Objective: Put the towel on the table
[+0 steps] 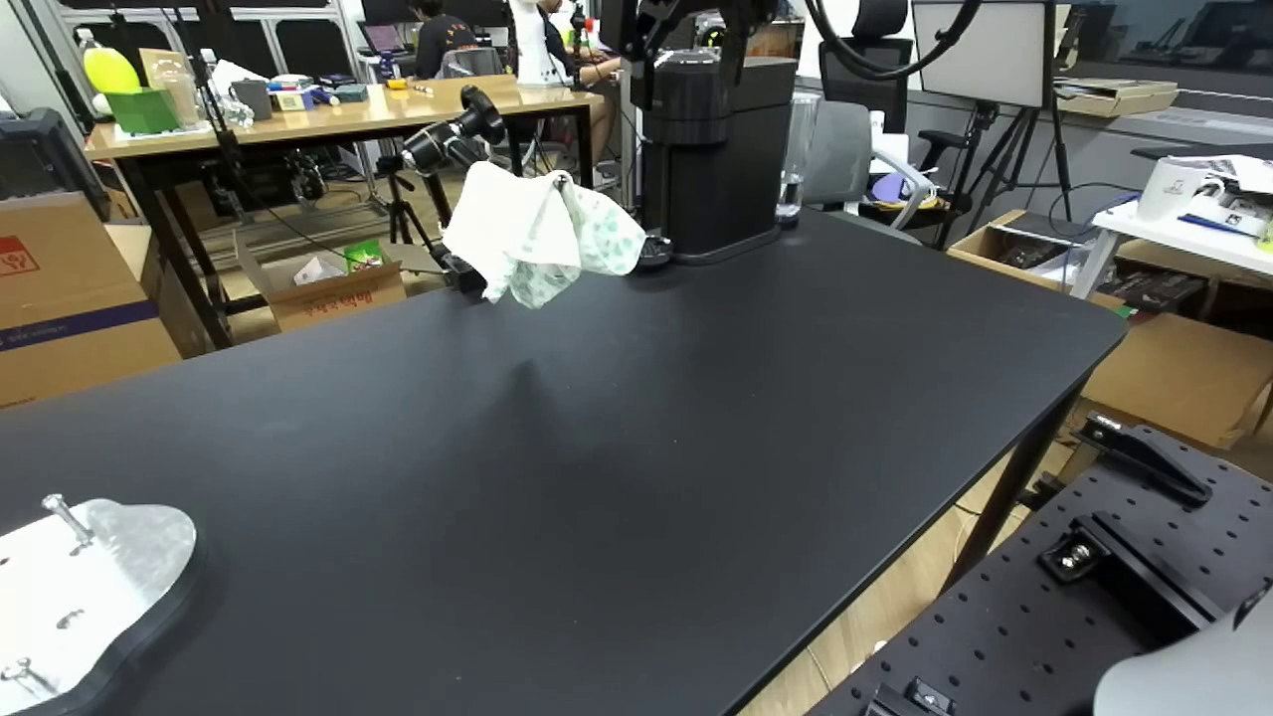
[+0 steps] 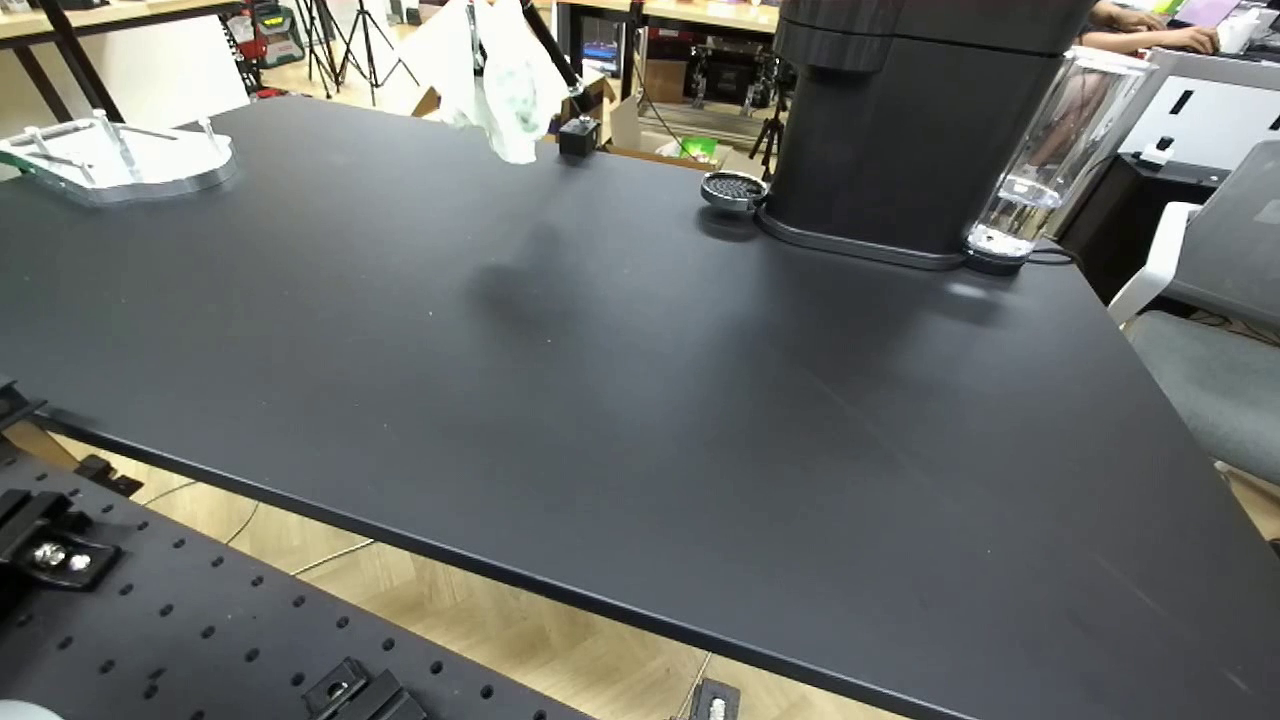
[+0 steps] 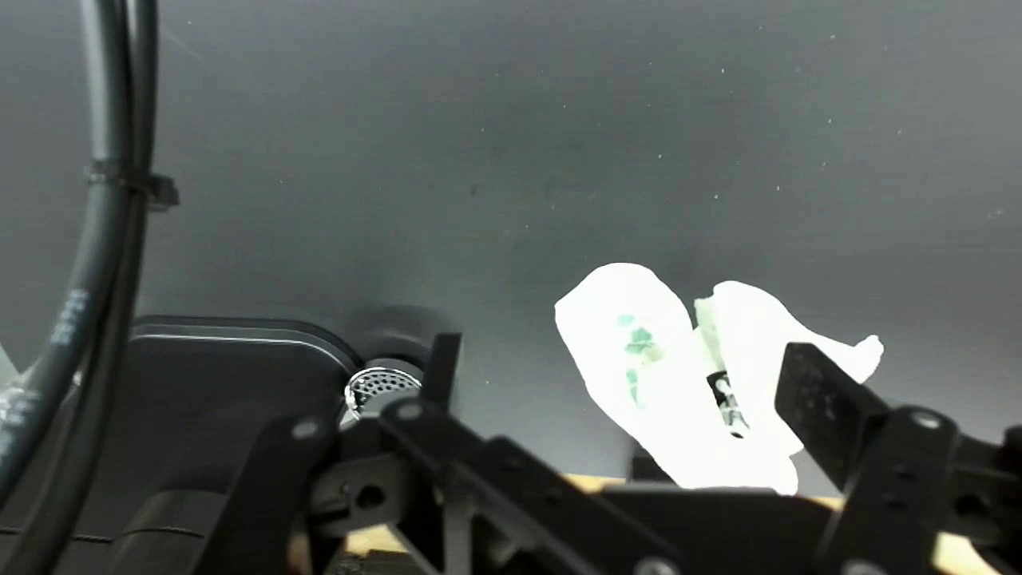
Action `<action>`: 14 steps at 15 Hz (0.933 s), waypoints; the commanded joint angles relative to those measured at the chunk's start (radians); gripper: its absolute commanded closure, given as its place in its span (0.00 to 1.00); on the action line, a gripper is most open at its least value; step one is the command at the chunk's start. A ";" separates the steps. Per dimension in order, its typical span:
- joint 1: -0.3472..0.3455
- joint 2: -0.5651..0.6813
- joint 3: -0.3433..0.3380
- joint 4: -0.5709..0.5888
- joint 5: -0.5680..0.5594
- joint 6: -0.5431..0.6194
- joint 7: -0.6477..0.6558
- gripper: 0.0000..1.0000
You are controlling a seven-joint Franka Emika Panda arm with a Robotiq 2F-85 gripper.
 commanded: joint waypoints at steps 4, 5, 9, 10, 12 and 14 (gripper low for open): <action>0.071 0.115 -0.076 0.097 0.007 -0.075 -0.200 0.00; 0.075 0.127 -0.077 0.112 0.008 -0.089 -0.216 0.00; 0.068 0.161 -0.070 0.117 -0.079 -0.070 -0.227 0.00; 0.068 0.179 -0.072 0.126 -0.102 -0.071 -0.250 0.00; 0.068 0.230 -0.083 0.151 -0.137 -0.073 -0.312 0.00; 0.065 0.281 -0.095 0.177 -0.161 -0.074 -0.376 0.00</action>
